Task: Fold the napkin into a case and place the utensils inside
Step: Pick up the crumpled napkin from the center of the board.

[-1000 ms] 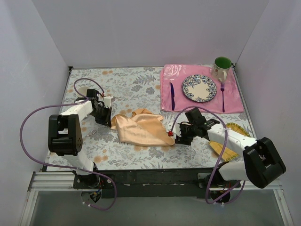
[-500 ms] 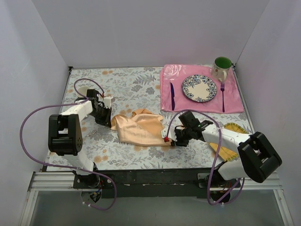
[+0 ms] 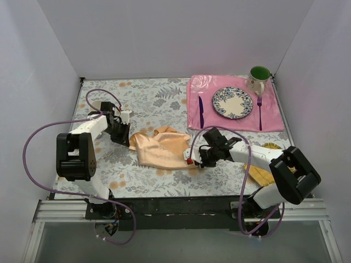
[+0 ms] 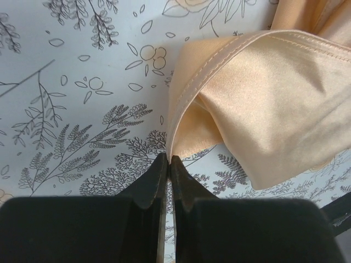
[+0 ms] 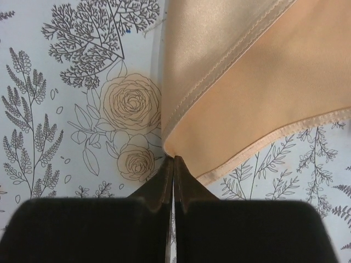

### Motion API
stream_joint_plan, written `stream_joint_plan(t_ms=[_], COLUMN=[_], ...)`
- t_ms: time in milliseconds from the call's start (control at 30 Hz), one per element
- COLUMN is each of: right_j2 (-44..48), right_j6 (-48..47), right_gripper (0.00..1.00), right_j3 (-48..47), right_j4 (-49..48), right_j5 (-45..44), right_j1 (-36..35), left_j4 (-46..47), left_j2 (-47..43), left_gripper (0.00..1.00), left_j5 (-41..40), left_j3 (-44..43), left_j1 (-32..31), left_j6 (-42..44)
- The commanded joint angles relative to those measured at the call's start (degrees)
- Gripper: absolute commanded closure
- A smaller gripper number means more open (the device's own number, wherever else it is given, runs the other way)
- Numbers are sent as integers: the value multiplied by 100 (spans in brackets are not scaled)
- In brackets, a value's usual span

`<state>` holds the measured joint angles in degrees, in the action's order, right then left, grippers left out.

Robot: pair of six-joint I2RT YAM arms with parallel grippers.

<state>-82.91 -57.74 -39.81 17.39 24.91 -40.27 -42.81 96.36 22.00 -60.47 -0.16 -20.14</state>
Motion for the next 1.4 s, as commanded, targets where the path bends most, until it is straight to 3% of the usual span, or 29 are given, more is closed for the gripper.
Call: stream_joint_plan(t_ms=[0,200,333,600,767,1033,1367], right_j2=[134,1284,1664,1376,1006,716,250], right_j6=[95,930,1317,1423,1169,861,658], right_gripper=[99,99,99,99,99,99,99], right_j3=[-543,-1598,-2572,-4630,-5685,-6135,-6495], right_j4=[572,880,898,1171,978,99,-929], right_j5=[-267,-433,-994,-1980,-2673,-3473,-3827], right_j1=[-25,239,274,292,292,371,555], left_j4=[-262,-1351,-1590,-2012,-1820,-871,729], left_j2=[-196,-1020,-1697,-1972,-1875,-1857,-2219], left_gripper=[100,100,100,100,100,100,100], left_j5=[24,-2,-222,-240,-529,-1407,-2068], left_j3=[-509,-1502,-2152,-4076,-5150,-5440,-4456], left_j1=[8,280,298,298,298,298,289], left_j6=[203,712,1038,1469,1601,1443,1505])
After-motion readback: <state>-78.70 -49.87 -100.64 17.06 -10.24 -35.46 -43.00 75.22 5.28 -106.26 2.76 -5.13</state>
